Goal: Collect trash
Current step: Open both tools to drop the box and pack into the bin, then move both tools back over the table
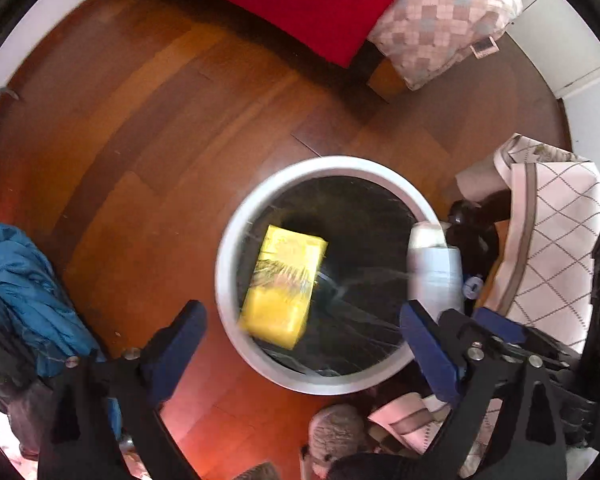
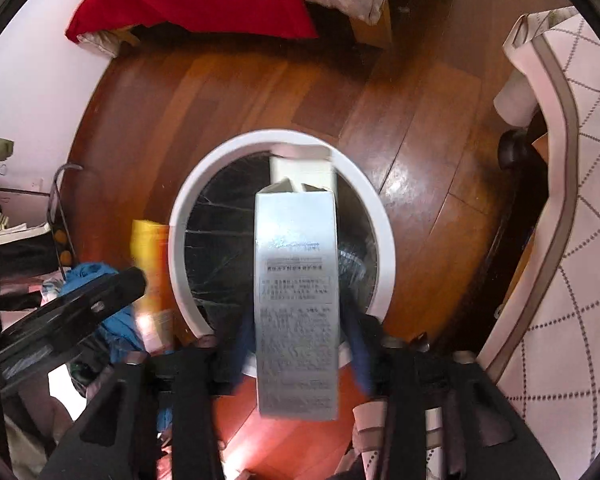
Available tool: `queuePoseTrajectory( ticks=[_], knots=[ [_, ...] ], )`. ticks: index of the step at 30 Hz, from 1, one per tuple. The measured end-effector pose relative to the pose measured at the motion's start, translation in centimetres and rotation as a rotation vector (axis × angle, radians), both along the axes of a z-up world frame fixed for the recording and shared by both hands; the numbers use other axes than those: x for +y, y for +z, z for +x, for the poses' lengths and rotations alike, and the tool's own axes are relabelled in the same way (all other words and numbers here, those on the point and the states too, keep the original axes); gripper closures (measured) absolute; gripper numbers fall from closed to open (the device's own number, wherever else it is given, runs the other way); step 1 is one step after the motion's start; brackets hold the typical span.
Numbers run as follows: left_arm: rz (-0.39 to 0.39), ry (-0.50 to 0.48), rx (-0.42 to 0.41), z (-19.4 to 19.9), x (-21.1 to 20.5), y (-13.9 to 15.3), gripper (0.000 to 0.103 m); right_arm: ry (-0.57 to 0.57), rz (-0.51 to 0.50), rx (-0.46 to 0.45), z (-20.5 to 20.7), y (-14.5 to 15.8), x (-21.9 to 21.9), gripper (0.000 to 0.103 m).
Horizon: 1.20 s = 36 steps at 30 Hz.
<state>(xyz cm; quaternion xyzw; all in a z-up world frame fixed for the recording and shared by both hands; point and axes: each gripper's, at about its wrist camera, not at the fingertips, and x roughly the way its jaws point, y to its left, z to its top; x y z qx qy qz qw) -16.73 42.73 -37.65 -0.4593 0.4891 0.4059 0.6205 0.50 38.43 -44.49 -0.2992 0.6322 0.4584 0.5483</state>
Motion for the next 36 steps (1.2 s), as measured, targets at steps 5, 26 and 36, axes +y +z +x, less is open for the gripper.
queuePoseTrajectory(
  ticks=[5,26,36],
  knots=[
    [0.130,0.012,0.081,-1.3,-1.1,1.5,0.004,0.045,0.014,-0.081,-0.6,1.0,-0.9,0.003],
    [0.254,0.017,0.106,-3.6,-9.6,8.3,0.003,0.062,0.089,-0.241,-2.2,9.4,-10.1,0.000],
    [0.386,0.020,0.065,-3.4,-13.1,15.6,0.003,0.055,0.231,-0.245,-2.9,17.4,-13.5,0.000]
  ],
)
